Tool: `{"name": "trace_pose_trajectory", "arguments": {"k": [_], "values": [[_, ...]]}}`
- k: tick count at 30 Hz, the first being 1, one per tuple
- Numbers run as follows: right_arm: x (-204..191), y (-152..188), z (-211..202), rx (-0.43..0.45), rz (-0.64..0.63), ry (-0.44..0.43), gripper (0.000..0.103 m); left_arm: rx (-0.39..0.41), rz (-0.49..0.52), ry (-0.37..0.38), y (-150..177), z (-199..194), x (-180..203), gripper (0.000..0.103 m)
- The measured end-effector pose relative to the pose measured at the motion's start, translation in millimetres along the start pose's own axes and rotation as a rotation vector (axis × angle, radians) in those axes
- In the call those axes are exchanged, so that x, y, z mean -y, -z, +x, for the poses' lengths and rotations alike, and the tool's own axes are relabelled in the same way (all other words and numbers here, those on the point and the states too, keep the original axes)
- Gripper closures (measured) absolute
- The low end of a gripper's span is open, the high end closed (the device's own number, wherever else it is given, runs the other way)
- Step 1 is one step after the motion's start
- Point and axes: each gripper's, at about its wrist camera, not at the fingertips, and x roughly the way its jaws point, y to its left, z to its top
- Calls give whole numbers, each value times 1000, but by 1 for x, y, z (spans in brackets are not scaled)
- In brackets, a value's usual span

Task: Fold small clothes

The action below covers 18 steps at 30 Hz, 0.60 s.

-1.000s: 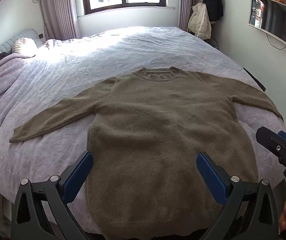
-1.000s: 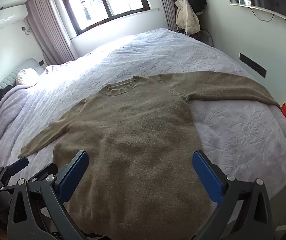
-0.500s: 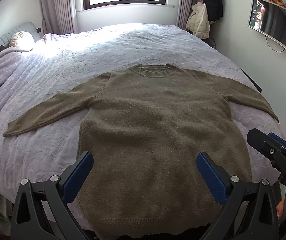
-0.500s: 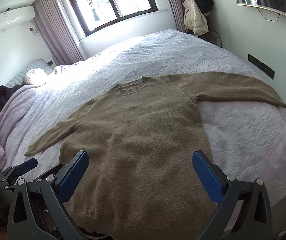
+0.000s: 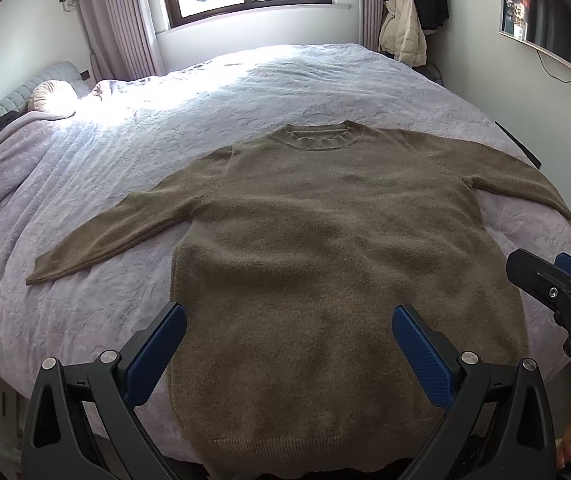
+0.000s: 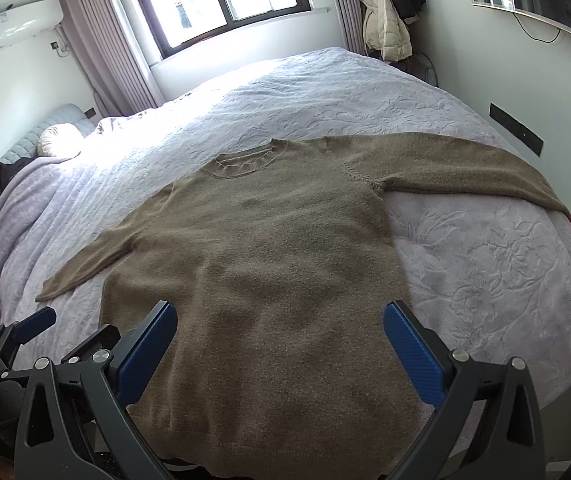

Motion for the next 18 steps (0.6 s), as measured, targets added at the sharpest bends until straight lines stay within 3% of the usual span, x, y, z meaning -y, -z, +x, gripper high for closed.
{"name": "trace_pose_trajectory", "arguments": {"k": [18], "values": [[-4,-3,7,-11,-23,51,0,-14,2,-9,-1,7,2,0]]}}
